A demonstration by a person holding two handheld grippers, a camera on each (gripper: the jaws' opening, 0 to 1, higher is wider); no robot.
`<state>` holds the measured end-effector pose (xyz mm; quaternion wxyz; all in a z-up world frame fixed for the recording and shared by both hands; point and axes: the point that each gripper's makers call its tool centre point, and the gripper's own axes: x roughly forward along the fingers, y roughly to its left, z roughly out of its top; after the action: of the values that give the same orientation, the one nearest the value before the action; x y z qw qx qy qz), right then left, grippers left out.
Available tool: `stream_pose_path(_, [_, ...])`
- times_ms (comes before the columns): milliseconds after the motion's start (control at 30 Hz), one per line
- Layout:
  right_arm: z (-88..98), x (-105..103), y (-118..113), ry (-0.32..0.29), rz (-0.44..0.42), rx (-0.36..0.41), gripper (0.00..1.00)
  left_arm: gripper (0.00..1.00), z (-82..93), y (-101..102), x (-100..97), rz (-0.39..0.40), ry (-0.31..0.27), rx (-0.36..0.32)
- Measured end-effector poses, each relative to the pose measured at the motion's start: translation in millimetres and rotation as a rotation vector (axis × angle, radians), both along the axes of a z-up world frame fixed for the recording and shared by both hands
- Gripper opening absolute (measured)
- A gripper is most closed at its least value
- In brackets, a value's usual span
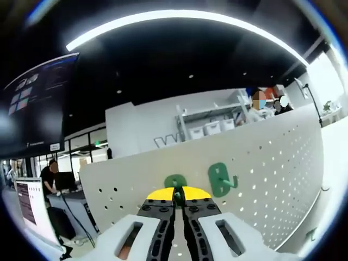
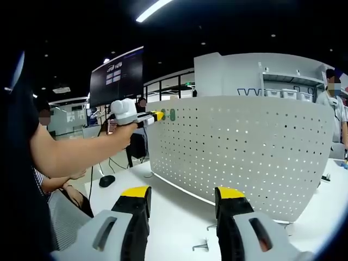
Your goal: Insert the hook assembly into the mounting plate slot until the hook locks in place.
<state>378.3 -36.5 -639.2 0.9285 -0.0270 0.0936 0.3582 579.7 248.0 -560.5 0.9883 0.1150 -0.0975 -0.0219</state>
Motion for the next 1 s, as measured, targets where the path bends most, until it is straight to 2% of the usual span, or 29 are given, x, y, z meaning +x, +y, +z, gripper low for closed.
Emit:
stream_pose_path(200, [0.0,-2,0,-0.001,0.002,-0.002,0.46,0.06,-2.9,0,-1.2,-0.012,0.036,-0.002])
stream_pose_path(367, [2.4,-5,-3,-0.010,-0.004,-0.002,0.45,0.11,-3.0,0,-7.3,-0.022,0.042,-0.025])
stream_pose_path(433, [2.9,-6,-5,-0.013,-0.009,-0.002,0.45,0.17,-3.0,0,-10.5,-0.016,0.045,-0.027])
stream_pose_path(833, [6.8,-8,-20,-0.030,-0.044,-0.001,0.45,0.37,5.5,3,-40.0,0.001,0.022,-0.059])
stream_pose_path(1000, [11.8,-8,-30,-0.043,-0.063,0.002,0.45,0.41,9.1,-2,-53.0,-0.009,0.017,-0.057])
